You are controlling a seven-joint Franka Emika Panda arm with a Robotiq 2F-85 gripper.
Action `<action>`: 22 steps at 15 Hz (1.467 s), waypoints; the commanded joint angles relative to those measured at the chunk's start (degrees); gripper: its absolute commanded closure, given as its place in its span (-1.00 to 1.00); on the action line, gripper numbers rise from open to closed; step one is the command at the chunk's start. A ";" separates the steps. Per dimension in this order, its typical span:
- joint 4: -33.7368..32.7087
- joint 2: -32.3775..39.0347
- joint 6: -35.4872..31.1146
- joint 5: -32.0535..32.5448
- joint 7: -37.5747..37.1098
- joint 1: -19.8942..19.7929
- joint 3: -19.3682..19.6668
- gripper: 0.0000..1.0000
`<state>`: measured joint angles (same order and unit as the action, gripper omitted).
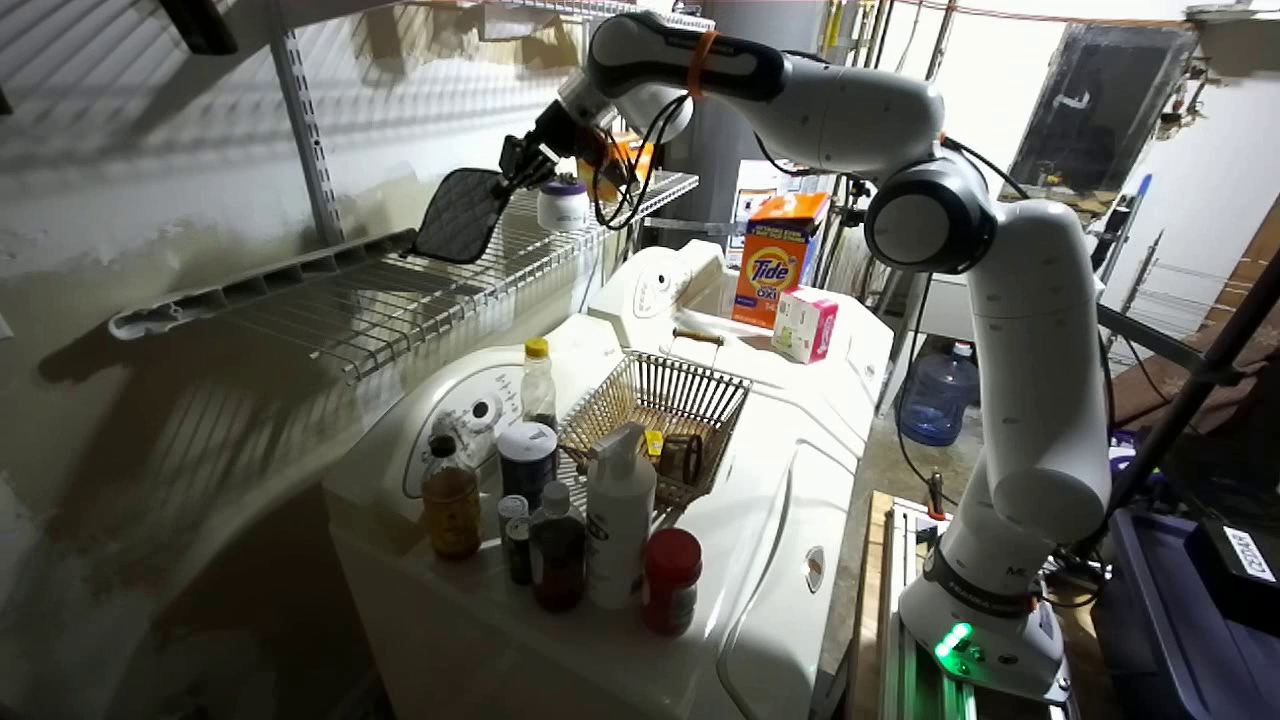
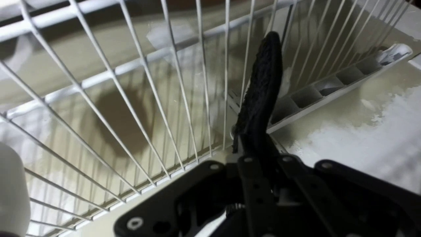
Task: Place the pot holder flat on the rack
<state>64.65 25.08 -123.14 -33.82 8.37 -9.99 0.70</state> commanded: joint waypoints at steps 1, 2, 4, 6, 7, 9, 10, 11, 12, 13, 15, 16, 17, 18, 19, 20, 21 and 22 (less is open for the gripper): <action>1.35 -0.30 -3.57 4.64 -0.88 1.67 1.66 0.96; 1.52 -0.27 -4.02 6.06 -1.23 1.95 2.01 0.96; 1.97 -0.26 -4.97 9.15 -1.95 2.63 2.78 0.96; 2.50 -0.29 -5.67 12.50 -3.19 3.45 3.91 0.96; 2.56 -0.26 -5.66 14.11 -4.07 3.88 4.55 0.96; 2.58 -0.11 -5.29 16.12 -6.22 4.36 5.51 0.96; 2.64 -0.15 -4.64 16.99 -7.41 4.48 5.91 0.96; 2.94 -0.25 -5.06 18.51 -8.79 4.94 6.64 0.96; 3.18 -0.35 -4.60 19.69 -9.97 5.29 7.20 0.96; 3.42 -0.41 -4.57 20.83 -11.07 5.64 7.68 0.96; 3.87 -0.52 -4.06 22.89 -13.41 6.36 8.57 0.96; 4.05 -0.56 -3.68 23.55 -14.25 6.62 8.82 0.33; 4.16 -0.57 -3.62 24.23 -15.13 6.88 9.05 0.31; 4.17 -0.62 -3.51 24.98 -15.93 7.20 9.33 0.21; 4.30 -0.80 -3.44 25.62 -16.49 7.44 9.47 0.06; 4.47 -1.08 -3.39 26.19 -16.87 7.69 9.56 -0.06; 5.00 -1.68 -3.62 26.57 -16.96 8.02 9.56 -0.22; 5.28 -2.08 -3.71 27.20 -17.16 8.35 9.62 -0.35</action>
<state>67.59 25.36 -127.07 -9.32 -6.50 -3.39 9.28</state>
